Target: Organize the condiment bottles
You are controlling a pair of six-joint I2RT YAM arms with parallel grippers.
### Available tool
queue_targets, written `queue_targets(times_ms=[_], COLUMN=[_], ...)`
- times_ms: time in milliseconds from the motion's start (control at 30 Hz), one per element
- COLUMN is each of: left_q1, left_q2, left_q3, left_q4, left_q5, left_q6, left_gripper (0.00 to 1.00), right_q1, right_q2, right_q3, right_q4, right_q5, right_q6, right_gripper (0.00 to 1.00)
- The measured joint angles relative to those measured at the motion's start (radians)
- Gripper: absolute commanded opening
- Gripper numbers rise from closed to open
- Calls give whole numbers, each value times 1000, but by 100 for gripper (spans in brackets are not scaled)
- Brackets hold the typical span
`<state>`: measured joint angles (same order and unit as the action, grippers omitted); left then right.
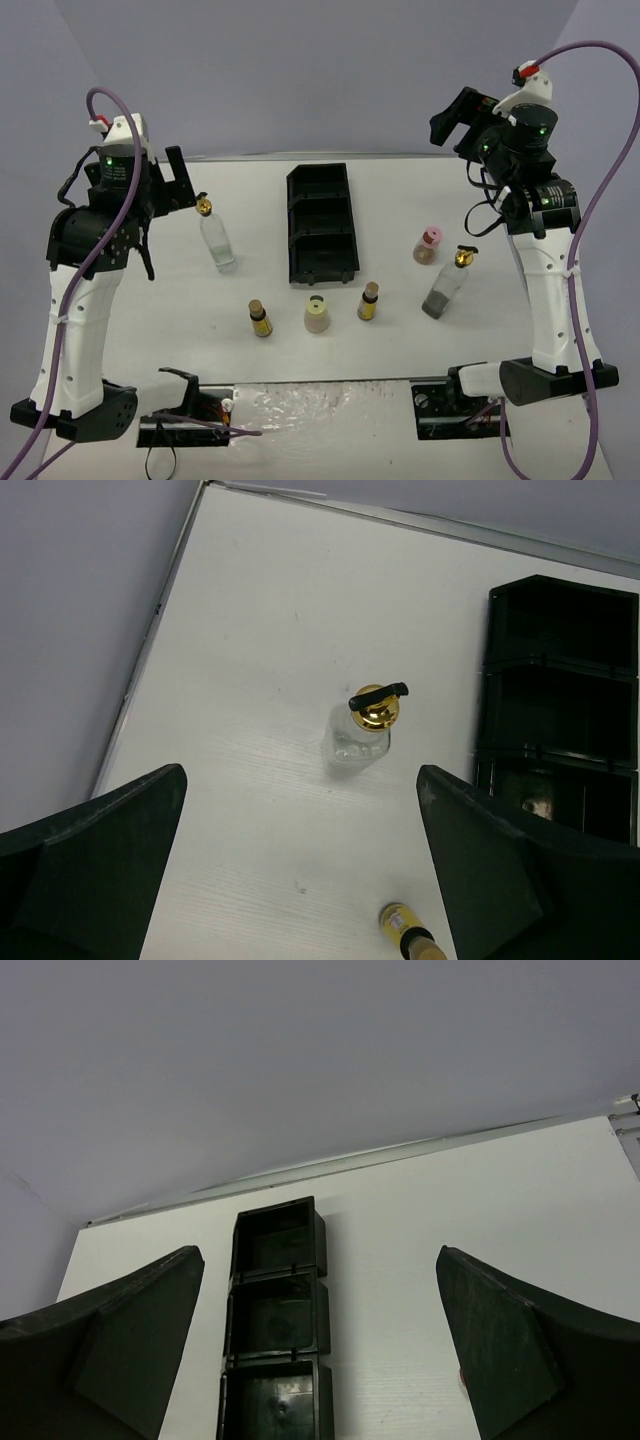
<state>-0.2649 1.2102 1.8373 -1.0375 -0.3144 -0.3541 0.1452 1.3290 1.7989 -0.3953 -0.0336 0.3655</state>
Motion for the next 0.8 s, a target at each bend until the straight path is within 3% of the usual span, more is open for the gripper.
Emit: queue_targets(times_ms=[800], left_q1=[-43], left_q2=[-175], left_q3=[-680], left_q4=[454], left_q5=[-51], left_q6=[-72], left_gripper=[97], right_q1=[0], right_q2=[-134], right_q3=[-282], right_q4=[108], right_q5=[-8], right_q6=[25], right_gripper=[100])
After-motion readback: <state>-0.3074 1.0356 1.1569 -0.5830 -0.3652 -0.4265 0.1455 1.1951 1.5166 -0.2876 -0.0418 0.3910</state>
